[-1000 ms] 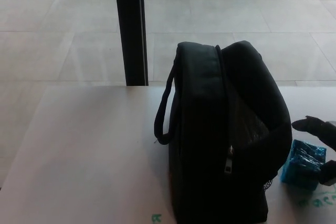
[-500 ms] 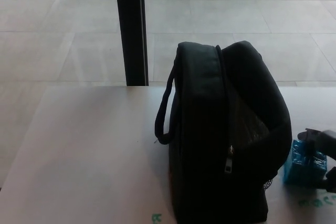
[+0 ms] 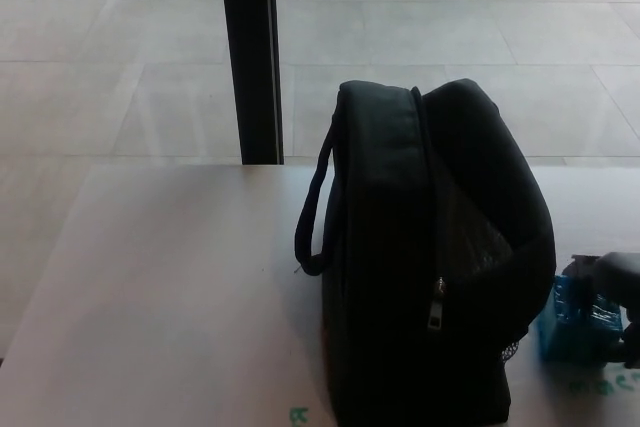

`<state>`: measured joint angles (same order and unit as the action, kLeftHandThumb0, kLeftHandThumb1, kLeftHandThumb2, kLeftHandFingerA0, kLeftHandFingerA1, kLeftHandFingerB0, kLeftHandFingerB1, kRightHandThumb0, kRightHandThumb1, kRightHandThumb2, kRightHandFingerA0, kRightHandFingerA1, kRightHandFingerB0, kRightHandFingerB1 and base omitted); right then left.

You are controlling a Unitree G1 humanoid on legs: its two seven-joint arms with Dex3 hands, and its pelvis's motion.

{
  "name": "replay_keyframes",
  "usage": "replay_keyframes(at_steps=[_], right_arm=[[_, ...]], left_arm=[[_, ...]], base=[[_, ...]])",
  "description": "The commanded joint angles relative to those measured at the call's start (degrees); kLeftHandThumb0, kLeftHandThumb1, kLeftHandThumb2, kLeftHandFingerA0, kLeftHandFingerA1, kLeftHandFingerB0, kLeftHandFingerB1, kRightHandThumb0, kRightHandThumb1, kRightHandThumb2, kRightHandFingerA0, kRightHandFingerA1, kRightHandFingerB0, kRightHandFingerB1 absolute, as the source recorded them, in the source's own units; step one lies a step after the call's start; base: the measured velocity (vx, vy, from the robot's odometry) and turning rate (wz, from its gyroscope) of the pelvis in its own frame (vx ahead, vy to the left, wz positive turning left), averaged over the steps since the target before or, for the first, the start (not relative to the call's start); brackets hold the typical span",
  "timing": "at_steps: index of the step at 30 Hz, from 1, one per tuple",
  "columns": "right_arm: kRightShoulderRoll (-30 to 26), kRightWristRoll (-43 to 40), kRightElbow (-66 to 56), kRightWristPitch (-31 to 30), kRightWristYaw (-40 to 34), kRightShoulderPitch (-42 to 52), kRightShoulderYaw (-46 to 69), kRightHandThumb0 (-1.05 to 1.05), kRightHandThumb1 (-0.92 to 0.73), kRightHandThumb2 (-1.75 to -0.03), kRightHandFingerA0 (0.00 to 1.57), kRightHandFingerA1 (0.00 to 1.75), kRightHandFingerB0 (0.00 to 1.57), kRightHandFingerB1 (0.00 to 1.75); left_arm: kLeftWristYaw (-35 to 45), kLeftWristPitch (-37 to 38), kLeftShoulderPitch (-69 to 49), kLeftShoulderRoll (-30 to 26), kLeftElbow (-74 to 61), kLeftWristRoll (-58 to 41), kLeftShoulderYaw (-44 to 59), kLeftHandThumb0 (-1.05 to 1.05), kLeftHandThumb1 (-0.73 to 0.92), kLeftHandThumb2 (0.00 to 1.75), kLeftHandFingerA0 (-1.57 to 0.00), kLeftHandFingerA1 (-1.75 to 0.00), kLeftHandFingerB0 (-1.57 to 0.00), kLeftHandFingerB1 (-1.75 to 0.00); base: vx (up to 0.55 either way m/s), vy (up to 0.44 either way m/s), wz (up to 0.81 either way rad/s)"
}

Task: The robot uses its right hand to pick up the cube kept on the middle of the desk and put it inside the bag next to it

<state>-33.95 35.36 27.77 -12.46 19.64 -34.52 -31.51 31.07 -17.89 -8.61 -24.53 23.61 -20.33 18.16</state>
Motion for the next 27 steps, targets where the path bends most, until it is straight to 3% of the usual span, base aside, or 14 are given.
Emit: replay_keyframes(at_steps=[1,2,3,5,8,10,11,12,13,15,18,25,26,27], right_arm=[[-0.3,2.9,1.1,7.7,-7.9,4.4,-0.3,-0.3,-0.63,-0.66,0.82,1.53,0.75,0.6],[-0.3,3.4,1.7,8.8,-10.8,4.9,0.2,-0.29,-0.66,-0.69,0.84,1.59,0.75,0.84],[0.0,3.2,1.8,9.3,-13.2,5.6,1.1,-0.23,-0.7,-0.83,0.82,1.63,0.8,0.87],[0.1,3.5,2.1,9.8,-17.0,6.6,2.2,-0.24,-0.74,-0.95,0.84,1.59,0.77,0.71],[-0.3,3.7,2.4,11.8,-20.0,7.4,3.1,-0.25,-0.69,-0.92,0.84,1.61,0.8,0.74],[-1.0,3.9,2.1,12.6,-20.6,7.7,3.4,-0.28,-0.72,-0.88,0.82,1.65,0.79,0.95],[-1.3,4.4,2.0,12.4,-20.4,7.6,3.5,-0.28,-0.75,-0.85,0.82,1.65,0.78,0.94],[-1.5,3.7,2.4,14.0,-21.9,7.9,4.4,-0.25,-0.7,-0.89,0.86,1.63,0.81,1.02],[-1.7,3.2,2.6,15.5,-23.3,8.3,5.2,-0.25,-0.71,-0.89,0.87,1.65,0.8,1.16],[-2.0,2.7,3.0,17.3,-24.6,8.6,6.3,-0.25,-0.69,-0.9,0.85,1.72,0.71,1.51],[-2.9,1.3,2.2,17.7,-23.3,8.2,9.1,-0.24,-0.67,-0.93,0.82,1.75,0.7,1.62],[-1.6,-4.8,3.4,16.3,-21.7,3.1,20.4,-0.17,-0.66,-0.9,0.79,1.73,0.67,1.55],[-2.0,-5.2,4.5,17.8,-22.1,2.1,21.3,-0.15,-0.67,-0.88,0.78,1.75,0.65,1.57],[-2.3,-6.7,5.8,18.9,-22.3,-0.5,23.6,-0.17,-0.63,-0.96,0.8,1.75,0.69,1.53]], left_arm=[[1.6,0.8,0.5,-0.2,0.4,0.7,-1.2,-0.69,0.63,0.91,-0.18,-0.56,-0.1,-0.47],[1.4,0.3,0.5,0.0,0.3,0.4,-0.9,-0.65,0.79,0.63,-0.23,-0.53,-0.13,-0.39],[1.2,0.3,0.4,0.1,0.1,0.4,-0.9,-0.65,0.8,0.62,-0.24,-0.53,-0.14,-0.39],[1.2,-0.1,0.1,0.2,-0.3,0.2,-0.8,-0.66,0.78,0.62,-0.23,-0.54,-0.14,-0.39],[1.4,0.5,0.3,0.2,0.6,0.5,-0.9,-0.66,0.78,0.63,-0.21,-0.52,-0.12,-0.39],[1.3,-0.6,0.6,0.4,0.8,-0.4,-0.4,-0.66,0.77,0.61,-0.21,-0.52,-0.12,-0.38],[0.8,-0.7,0.4,0.5,0.3,-0.1,-0.5,-0.66,0.77,0.61,-0.22,-0.52,-0.13,-0.39],[0.6,-1.0,0.3,0.5,0.0,-0.2,-0.5,-0.68,0.62,0.9,-0.17,-0.55,-0.09,-0.47],[0.6,-1.1,0.0,0.6,-0.3,-0.4,-0.3,-0.65,0.77,0.62,-0.21,-0.51,-0.12,-0.38],[1.0,-0.6,0.0,0.4,-0.3,-0.1,-0.6,-0.66,0.77,0.61,-0.21,-0.53,-0.13,-0.39],[0.8,-1.2,0.1,0.5,-0.2,-0.4,-0.3,-0.65,0.78,0.62,-0.22,-0.52,-0.13,-0.39],[1.5,-0.4,-0.1,-0.1,0.3,0.0,-0.6,-0.65,0.79,0.62,-0.2,-0.52,-0.11,-0.38],[1.5,-0.4,-0.1,0.0,0.2,-0.2,-0.5,-0.68,0.64,0.88,-0.17,-0.55,-0.11,-0.47],[1.5,-0.9,0.0,0.1,0.4,-0.5,-0.2,-0.65,0.77,0.61,-0.21,-0.53,-0.12,-0.39]], base=[[0.0,0.0,0.0],[0.0,0.0,0.0],[0.0,0.0,0.0],[0.0,0.0,0.0],[0.0,0.0,0.0],[0.0,0.0,0.0],[0.0,0.0,0.0],[0.0,0.0,0.0],[0.0,0.0,0.0],[0.0,0.0,0.0],[0.0,0.0,0.0],[0.0,0.0,0.0],[0.0,0.0,0.0],[0.0,0.0,0.0]])
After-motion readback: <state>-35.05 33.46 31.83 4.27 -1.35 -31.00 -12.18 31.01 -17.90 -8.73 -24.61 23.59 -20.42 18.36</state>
